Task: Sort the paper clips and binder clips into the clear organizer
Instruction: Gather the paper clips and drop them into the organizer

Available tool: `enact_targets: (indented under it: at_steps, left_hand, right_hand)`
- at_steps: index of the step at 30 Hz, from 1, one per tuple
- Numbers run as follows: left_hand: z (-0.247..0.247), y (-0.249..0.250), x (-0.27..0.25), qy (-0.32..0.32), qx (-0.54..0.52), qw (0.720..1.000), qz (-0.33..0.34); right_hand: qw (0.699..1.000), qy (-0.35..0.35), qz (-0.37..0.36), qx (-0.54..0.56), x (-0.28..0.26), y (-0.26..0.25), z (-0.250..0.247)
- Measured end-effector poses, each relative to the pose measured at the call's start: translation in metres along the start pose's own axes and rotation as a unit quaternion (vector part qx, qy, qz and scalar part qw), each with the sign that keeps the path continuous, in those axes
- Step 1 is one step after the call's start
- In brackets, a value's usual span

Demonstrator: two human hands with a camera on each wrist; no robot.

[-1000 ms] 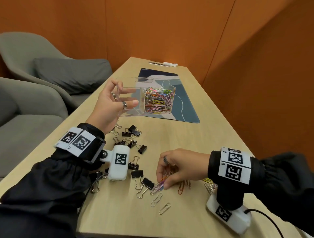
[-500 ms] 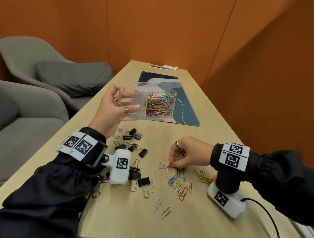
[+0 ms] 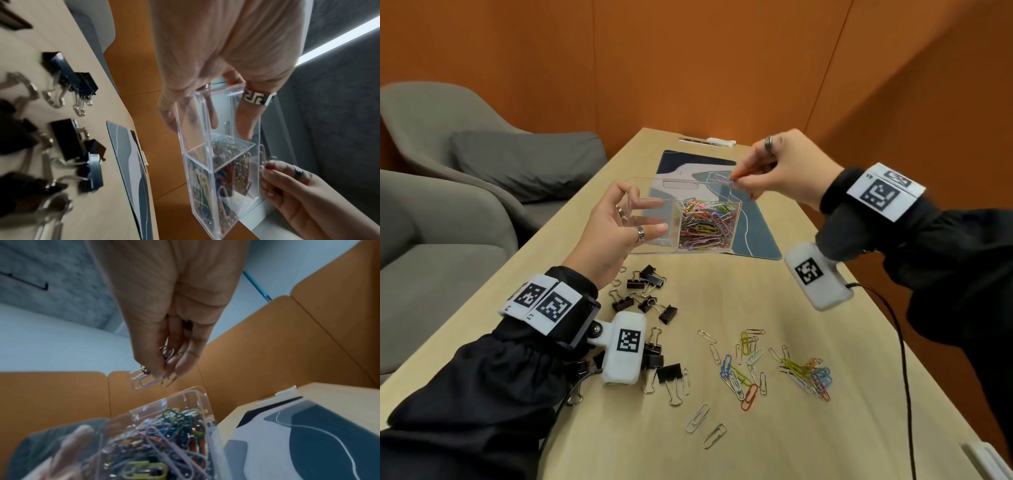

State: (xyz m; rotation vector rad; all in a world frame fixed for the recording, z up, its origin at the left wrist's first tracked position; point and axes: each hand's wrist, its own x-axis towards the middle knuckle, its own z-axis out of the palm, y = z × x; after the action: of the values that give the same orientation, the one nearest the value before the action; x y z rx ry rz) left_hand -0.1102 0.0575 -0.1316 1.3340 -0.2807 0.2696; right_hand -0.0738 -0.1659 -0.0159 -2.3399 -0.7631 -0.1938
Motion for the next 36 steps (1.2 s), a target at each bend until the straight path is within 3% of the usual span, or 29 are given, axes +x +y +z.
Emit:
enact_targets:
  at_steps: [6,9,13,17,22,26,32,34,36]
  left_hand:
    - [0.002,-0.002,0.0,-0.014,-0.005,1.0,0.0]
    - [0.002,-0.002,-0.001,-0.013,-0.004,1.0,0.0]
    - [0.002,-0.003,0.0,-0.012,0.002,1.0,0.0]
    - [0.002,-0.003,0.0,-0.011,-0.001,1.0,0.0]
    - [0.001,-0.003,0.001,-0.01,-0.01,1.0,0.001]
    - [0.0,-0.003,0.002,-0.014,-0.02,1.0,0.004]
    - [-0.005,-0.003,0.004,-0.003,-0.033,0.999,0.006]
    - [-0.006,-0.002,0.004,0.0,-0.037,0.999,0.009]
    - [-0.006,-0.001,0.003,0.005,-0.041,0.999,0.012]
  right_hand:
    - [0.978,-0.053,-0.013,-0.199,0.024,-0.006,0.018]
    - [0.972,-0.069,-0.027,-0.224,0.027,-0.009,0.023]
    - [0.981,-0.043,-0.023,-0.19,0.028,-0.01,0.018]
    - [0.998,-0.012,-0.005,-0.056,0.025,-0.015,0.017]
    - [0.998,-0.017,0.021,0.061,0.017,-0.014,0.024]
    - [0.997,0.02,0.026,0.064,0.011,-0.011,0.025]
    - [0.989,0.109,-0.096,-0.006,-0.016,-0.017,0.025]
    - [0.99,0.053,-0.13,-0.016,-0.034,-0.021,0.031]
    - [0.987,-0.083,-0.123,-0.062,-0.056,-0.019,0.04]
